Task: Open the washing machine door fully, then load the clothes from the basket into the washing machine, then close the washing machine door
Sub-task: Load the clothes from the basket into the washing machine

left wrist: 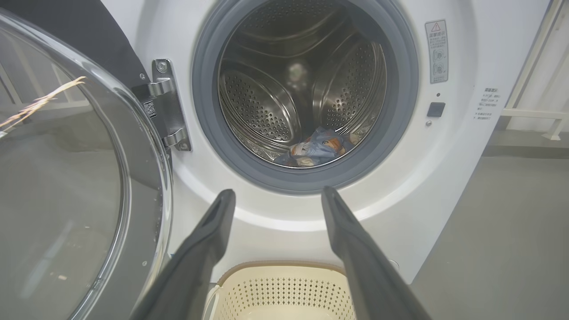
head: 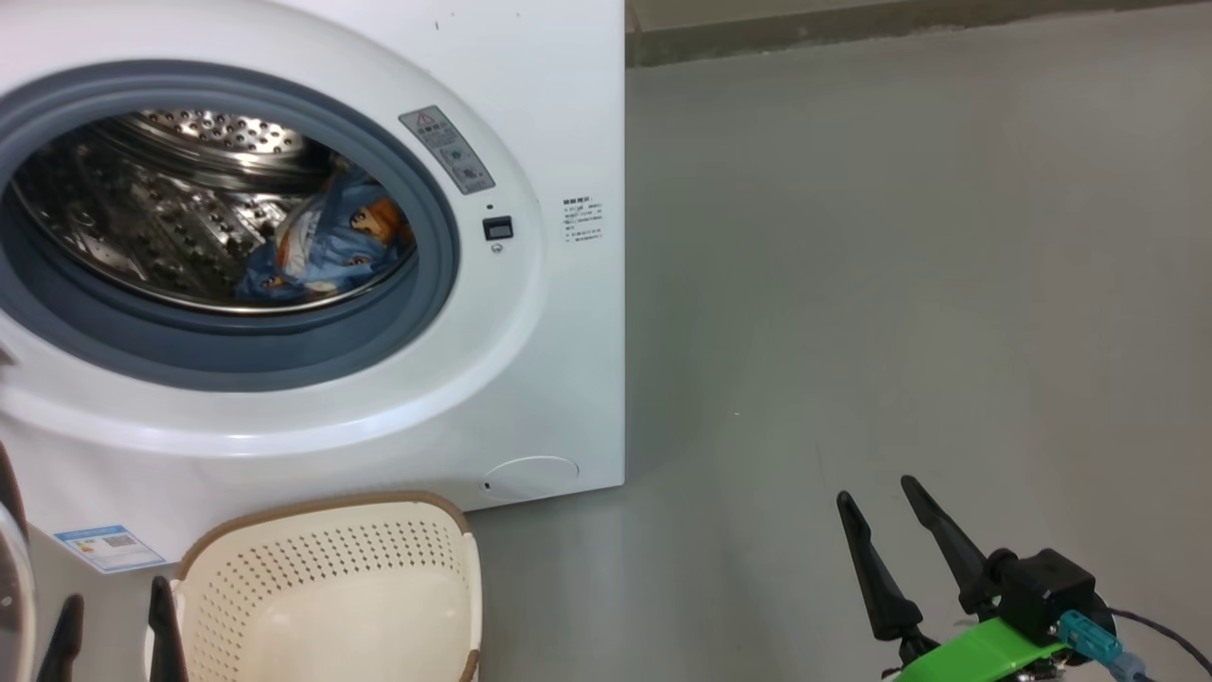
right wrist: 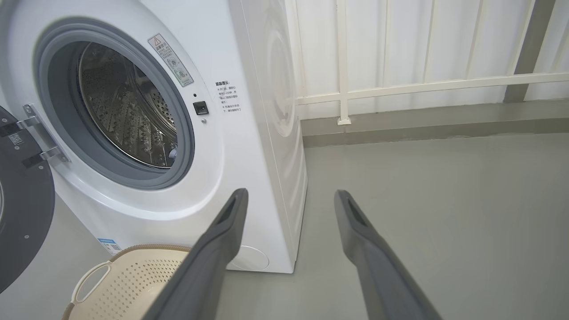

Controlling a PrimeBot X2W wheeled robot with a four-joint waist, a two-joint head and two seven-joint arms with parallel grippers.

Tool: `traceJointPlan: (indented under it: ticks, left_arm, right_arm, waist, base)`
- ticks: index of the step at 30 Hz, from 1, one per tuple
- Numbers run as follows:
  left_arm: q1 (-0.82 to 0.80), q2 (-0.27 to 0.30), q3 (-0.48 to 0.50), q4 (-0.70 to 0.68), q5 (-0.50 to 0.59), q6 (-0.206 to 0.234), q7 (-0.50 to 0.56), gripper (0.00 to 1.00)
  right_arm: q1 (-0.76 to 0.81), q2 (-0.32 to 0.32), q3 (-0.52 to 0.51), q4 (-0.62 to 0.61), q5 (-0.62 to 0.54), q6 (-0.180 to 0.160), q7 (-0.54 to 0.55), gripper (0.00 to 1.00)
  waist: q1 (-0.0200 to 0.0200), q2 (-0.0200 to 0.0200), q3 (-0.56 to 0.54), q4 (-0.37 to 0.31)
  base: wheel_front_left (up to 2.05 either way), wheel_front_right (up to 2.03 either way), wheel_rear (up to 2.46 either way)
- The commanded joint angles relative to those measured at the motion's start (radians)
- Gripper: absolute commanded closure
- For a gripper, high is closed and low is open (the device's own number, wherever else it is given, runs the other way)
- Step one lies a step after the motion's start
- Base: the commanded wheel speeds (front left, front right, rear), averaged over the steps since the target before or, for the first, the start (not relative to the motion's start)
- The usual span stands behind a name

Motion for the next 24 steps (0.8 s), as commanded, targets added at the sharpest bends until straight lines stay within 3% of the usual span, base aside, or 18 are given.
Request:
traceJointPlan:
  ticks: [1, 24]
  left_arm:
    - [-0.008, 0.009, 0.03, -0.033, 0.01, 0.007, -0.005, 0.0]
    - [0.037, 0.003, -0.016, -0.03, 0.026, 0.039, -0.005, 0.0]
  right_arm:
    - [-0.001, -0.007, 0.022, -0.024, 0.011, 0.002, -0.005, 0.0]
    - [0.006, -0.005, -0.012, -0.029, -0.01, 0.002, -0.005, 0.0]
  waist:
    - [0.0, -0.0001, -0.007, 0.004]
    - [0.0, -0.0001, -0.007, 0.027]
  base:
    - [0.0, 0.0, 0.0]
    - [0.0, 0.0, 0.0]
